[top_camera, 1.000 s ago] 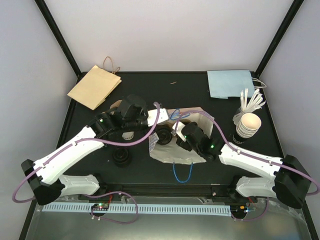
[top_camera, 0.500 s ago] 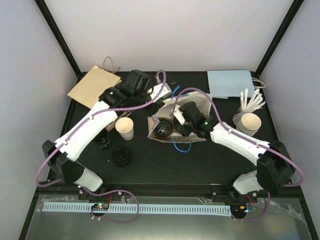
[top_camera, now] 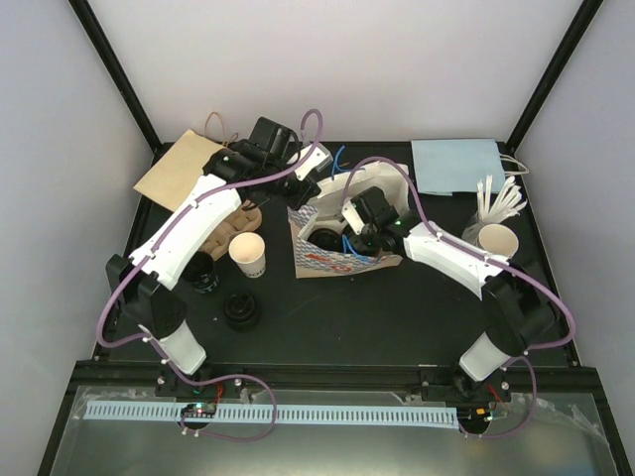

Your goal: Pack the takeout coffee

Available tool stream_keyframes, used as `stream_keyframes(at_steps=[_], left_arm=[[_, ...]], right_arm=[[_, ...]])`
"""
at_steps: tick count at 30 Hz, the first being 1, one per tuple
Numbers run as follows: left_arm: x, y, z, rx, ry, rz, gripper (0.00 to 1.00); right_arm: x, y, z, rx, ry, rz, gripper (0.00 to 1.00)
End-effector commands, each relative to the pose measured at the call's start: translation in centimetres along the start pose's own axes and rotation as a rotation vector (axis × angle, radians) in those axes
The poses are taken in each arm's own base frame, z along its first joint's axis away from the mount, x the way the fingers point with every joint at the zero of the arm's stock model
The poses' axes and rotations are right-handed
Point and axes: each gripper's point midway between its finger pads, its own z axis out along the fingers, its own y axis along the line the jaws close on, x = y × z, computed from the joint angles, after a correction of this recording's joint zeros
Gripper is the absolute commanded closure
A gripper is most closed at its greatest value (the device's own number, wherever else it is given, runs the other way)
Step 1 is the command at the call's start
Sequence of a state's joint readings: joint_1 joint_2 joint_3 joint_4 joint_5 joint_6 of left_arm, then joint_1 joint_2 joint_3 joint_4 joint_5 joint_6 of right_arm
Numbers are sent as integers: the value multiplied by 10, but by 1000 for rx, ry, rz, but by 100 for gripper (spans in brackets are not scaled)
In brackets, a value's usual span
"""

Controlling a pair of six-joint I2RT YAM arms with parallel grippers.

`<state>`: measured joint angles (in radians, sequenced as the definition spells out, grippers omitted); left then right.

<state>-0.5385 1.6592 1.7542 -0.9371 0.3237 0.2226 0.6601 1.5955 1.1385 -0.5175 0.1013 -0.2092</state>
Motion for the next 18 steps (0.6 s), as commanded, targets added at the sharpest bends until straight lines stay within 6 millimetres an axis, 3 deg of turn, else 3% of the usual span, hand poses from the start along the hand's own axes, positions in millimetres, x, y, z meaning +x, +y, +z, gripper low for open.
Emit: stream_keyframes(at_steps=[1, 18], left_arm=[[-7, 5, -1, 22, -2, -52, 98], [-4, 13, 4, -1, 14, -57, 98]], right_arm=[[16, 8, 11, -42, 73, 39, 31], [82, 33, 20, -5, 158, 86, 33]])
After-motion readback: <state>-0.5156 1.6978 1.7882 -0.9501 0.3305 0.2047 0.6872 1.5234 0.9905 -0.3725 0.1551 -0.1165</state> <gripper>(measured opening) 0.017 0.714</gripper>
